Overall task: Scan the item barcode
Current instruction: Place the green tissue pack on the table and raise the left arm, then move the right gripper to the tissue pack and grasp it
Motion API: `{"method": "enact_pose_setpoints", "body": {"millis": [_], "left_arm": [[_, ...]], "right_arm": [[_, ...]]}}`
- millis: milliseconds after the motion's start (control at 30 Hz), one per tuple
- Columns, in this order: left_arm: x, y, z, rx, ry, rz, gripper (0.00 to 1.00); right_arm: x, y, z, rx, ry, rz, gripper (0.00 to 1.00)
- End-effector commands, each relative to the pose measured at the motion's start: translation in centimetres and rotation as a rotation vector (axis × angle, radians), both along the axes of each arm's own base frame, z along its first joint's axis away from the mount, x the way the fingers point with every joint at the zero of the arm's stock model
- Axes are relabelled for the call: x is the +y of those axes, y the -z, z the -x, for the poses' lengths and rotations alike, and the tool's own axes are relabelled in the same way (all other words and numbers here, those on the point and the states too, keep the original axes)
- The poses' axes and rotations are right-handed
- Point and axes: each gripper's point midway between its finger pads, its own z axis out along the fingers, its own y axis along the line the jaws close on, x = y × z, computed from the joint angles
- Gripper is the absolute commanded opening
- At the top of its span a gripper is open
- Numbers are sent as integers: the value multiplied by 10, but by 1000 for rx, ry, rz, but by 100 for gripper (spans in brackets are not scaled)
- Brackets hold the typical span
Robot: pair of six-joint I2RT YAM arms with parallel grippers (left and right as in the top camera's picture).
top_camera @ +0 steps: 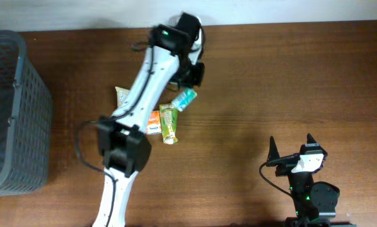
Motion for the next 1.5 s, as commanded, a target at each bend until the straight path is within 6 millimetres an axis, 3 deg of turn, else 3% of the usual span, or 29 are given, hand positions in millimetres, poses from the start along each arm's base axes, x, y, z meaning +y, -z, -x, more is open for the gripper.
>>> {"method": "enact_pose_setpoints", "body": {"millis": [0, 133, 167, 200, 300, 333, 467, 533, 600, 633, 700, 733, 833, 933, 1033, 1167, 1300, 1400, 1467], "left_arm": [[-21, 34, 11, 77, -112, -23, 0], [-32, 53, 16, 117, -149, -38, 0], [-32, 53, 16, 116, -149, -38, 46], [-32, 53, 15, 110, -150, -41, 99], [-7, 50, -1, 5, -180, -173, 99], [4, 36, -7, -42, -197, -214, 99], [49, -35, -26, -183, -291, -244, 99], [91, -93, -38, -287, -350, -201, 99], [129, -125, -46, -351, -406, -184, 99], [165, -140, -50, -377, -475, -184, 99], [229, -146, -49, -365, -517, -214, 99], [241, -143, -49, -344, -449, -171, 99], [252, -144, -50, -351, -233, -50, 99], [296, -144, -47, -351, -312, -68, 99], [312, -144, -45, -349, -346, -66, 99], [312, -144, -45, -350, -346, -67, 99], [312, -144, -45, -350, -346, -67, 99], [312, -144, -45, -350, -346, -67, 99], [312, -144, -45, -350, -346, -67, 99]], "right_arm": [[1, 3, 0, 3, -2, -8, 99], [1, 3, 0, 3, -2, -8, 99], [1, 3, 0, 3, -2, -8, 99], [1, 3, 0, 3, -2, -8, 99], [1, 3, 0, 3, -2, -8, 99], [1, 3, 0, 3, -2, -8, 99], [1, 3, 0, 3, -2, -8, 99], [1, 3, 0, 3, -2, -8, 99], [1, 3, 0, 3, -2, -8, 99], [1, 3, 0, 3, -2, -8, 99], [1, 2, 0, 0, -2, -8, 99], [-1, 3, 0, 2, 7, -7, 99], [5, 1, 0, -6, -24, -9, 99], [41, -22, 6, -92, -240, -40, 99], [46, -49, 11, -125, -270, -101, 99], [59, -95, 8, -40, -344, -117, 99], [73, -121, -28, 275, -423, -203, 99], [72, -123, -63, 537, -401, -272, 99], [72, -112, -83, 693, -384, -312, 99]]}}
